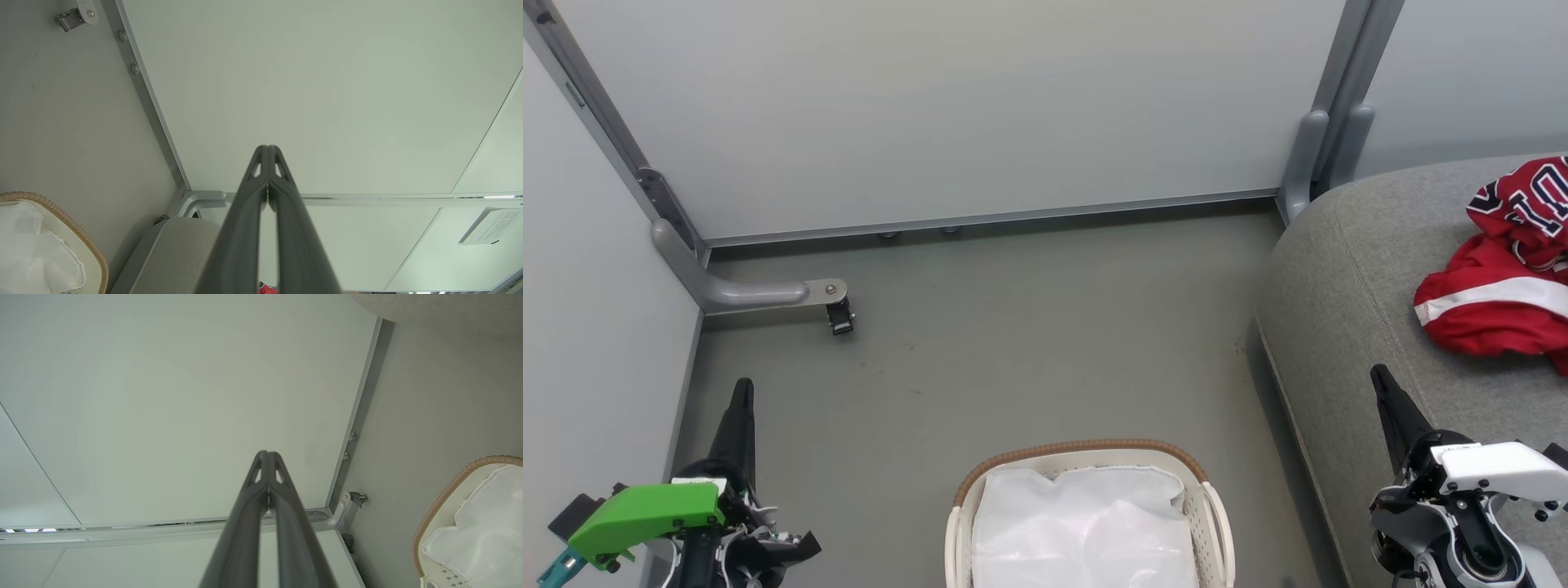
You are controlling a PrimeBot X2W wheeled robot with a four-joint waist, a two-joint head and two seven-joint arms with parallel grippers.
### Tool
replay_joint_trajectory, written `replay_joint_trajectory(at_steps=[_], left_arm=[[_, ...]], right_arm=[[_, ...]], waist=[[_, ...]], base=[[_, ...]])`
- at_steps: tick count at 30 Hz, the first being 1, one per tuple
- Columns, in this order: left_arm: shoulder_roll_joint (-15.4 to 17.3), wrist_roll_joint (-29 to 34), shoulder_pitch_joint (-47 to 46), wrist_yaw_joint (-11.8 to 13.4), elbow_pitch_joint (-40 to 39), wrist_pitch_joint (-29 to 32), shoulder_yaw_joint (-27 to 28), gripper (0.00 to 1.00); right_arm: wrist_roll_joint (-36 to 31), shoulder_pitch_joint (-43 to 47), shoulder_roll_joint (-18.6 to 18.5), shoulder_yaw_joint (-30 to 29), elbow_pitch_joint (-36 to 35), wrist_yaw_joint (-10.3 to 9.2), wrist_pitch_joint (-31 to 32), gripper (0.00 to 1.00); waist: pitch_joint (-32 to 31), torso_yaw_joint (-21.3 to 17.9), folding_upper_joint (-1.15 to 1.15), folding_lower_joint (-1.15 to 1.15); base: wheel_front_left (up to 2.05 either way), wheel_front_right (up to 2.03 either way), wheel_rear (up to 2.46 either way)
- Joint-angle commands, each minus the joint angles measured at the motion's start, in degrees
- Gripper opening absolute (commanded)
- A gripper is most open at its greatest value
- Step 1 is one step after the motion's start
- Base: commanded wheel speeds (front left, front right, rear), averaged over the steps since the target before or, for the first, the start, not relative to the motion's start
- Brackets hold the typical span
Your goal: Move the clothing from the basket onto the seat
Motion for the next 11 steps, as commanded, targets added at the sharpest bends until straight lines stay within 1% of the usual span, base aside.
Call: replay_joint_trajectory(at_steps=[1,11], left_arm=[[0.40,-0.21,-0.63,-0.23,-0.17,0.23,0.12,0.00],[0.40,-0.21,-0.63,-0.24,-0.17,0.23,0.12,0.00]], right_arm=[[0.18,0.54,-0.14,-0.10,-0.15,-0.02,0.15,0.00],[0.18,0.54,-0.14,-0.09,-0.15,-0.02,0.15,0.00]], waist=[[0.00,0.00,0.56,0.00],[0.00,0.00,0.56,0.00]], base=[[0.00,0.00,0.00],[0.00,0.00,0.00]])
